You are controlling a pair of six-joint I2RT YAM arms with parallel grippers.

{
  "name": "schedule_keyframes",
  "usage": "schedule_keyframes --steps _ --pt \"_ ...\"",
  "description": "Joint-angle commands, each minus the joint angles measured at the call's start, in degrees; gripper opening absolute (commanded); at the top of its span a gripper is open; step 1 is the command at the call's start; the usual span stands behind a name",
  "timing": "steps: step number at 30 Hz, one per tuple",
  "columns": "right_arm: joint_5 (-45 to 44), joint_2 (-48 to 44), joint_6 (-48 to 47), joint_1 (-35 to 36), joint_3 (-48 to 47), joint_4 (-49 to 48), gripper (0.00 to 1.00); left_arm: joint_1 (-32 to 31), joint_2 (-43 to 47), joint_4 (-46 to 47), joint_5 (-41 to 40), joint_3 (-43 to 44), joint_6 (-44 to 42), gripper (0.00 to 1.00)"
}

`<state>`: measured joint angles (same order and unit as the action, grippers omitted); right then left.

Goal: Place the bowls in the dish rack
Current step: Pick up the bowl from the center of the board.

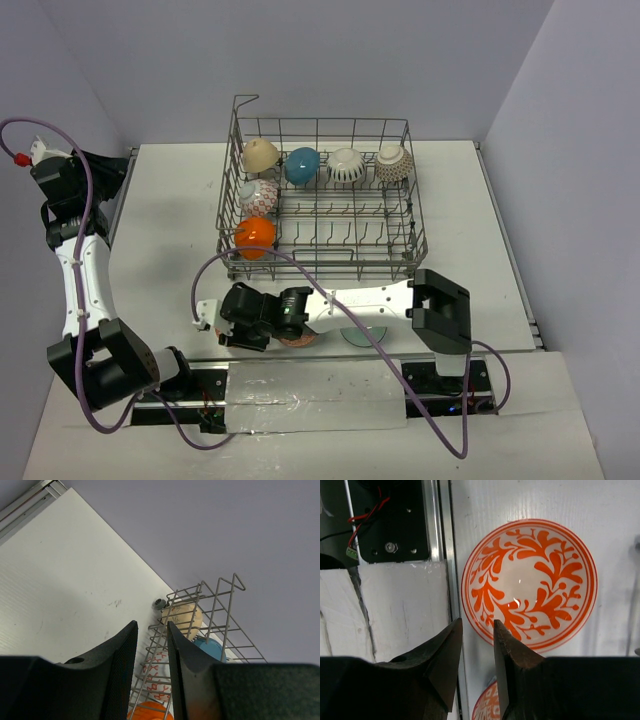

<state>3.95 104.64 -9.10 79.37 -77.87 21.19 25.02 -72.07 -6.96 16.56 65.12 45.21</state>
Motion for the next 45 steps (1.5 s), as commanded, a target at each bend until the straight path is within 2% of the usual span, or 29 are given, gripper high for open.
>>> schedule_keyframes --steps 1,19,29,36,45 --pt "0.97 1.79 -1.27 0.43 -3.87 -0.01 0.39 -0.23 0.18 0.98 -0.12 0.09 -0.74 0.35" --pt "4.23 4.43 -0.56 0.52 -5.45 0.61 0.39 -0.23 0.27 1.34 0.14 0.0 -0.91 0.36" --pt "3.53 6.19 -0.39 0.61 -5.63 0.25 0.43 -0.85 0.27 1.07 -0.03 0.09 -1.18 0.36" --pt "3.44 6.63 -0.48 0.52 -6.16 0.96 0.36 -0.85 0.35 0.81 -0.21 0.27 -1.18 0.36" --pt "1.86 7.33 -0.39 0.43 -6.51 1.4 0.36 -0.93 0.35 0.81 -0.03 0.27 -1.0 0.36"
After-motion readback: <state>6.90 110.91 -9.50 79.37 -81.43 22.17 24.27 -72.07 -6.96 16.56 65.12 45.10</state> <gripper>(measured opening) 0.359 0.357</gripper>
